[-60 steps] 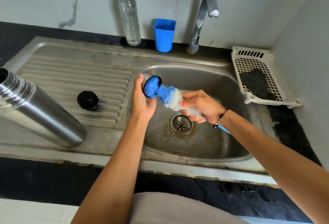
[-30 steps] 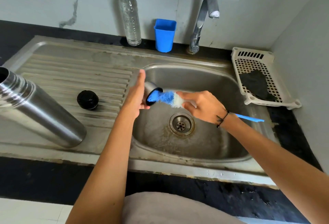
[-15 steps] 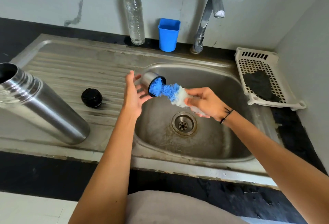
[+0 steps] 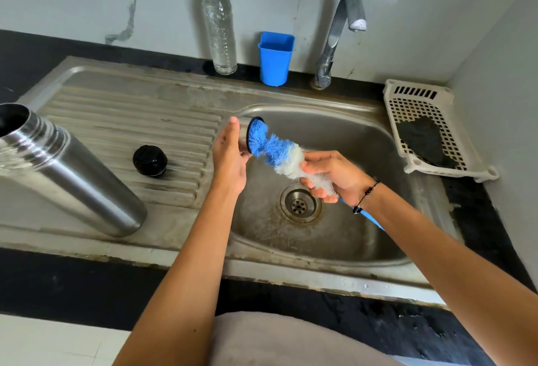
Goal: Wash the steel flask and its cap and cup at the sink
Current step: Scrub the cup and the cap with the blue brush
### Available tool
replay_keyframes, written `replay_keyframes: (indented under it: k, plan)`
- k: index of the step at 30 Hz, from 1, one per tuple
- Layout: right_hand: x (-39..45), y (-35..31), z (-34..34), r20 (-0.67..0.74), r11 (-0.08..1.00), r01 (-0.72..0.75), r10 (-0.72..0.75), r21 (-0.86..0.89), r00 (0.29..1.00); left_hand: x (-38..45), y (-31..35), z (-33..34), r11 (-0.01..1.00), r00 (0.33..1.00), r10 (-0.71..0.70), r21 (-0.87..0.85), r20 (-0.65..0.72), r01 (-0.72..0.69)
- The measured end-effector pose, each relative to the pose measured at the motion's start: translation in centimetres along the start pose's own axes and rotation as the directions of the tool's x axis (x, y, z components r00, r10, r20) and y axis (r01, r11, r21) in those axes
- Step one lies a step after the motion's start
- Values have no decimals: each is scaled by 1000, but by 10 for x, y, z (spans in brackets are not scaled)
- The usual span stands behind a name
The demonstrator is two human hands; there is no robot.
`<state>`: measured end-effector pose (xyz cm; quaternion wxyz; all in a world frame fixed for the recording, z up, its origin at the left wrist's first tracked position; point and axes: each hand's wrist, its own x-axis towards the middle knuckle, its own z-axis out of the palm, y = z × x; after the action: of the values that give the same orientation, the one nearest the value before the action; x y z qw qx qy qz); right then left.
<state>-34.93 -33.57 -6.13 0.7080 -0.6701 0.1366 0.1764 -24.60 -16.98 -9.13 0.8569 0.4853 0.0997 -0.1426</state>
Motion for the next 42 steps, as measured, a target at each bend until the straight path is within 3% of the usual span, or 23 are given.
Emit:
replay_keyframes:
  k: [5,9,12,16,20,24,26,30,33,35,37,39,42]
  plan:
    - [-4,-7,-17,-134,994,109,-112,-29,985,9,2,-14,936,988,-122,-343,-96,83]
    - [-8,-8,-22,-214,983,171,-183,-70,960,6,9,-9,915,981,-195,-363,-15,177]
    - [-8,-2,-13,-248,957,284,-287,-48,925,4,12,1,927,964,-262,-288,-43,239]
    - [-5,7,0,-217,898,378,-425,-225,879,6,12,7,913,937,-344,-256,-67,317]
    - [2,15,10,-71,757,461,-550,-463,832,13,11,6,898,953,-301,-330,25,292]
    - [6,23,27,-38,445,393,-699,-805,714,6,15,12,915,969,-232,-317,88,248]
    - [9,28,36,-70,386,339,-741,-858,667,3,16,15,912,973,-210,-340,100,231]
    - [14,34,34,-183,488,257,-685,-834,705,1,11,14,872,971,-200,-427,133,238]
    - [15,31,31,-289,644,191,-563,-741,774,1,11,11,799,962,-255,-538,101,269]
    - [13,29,30,-345,716,188,-528,-672,776,1,11,10,772,959,-270,-576,85,268]
    - [8,28,34,-324,708,243,-564,-663,759,3,9,8,811,968,-238,-533,76,241]
    - [9,31,42,-227,629,311,-626,-713,746,4,6,8,851,978,-195,-483,76,207]
    - [14,40,46,-186,564,282,-631,-776,753,2,4,7,853,980,-179,-483,86,198]
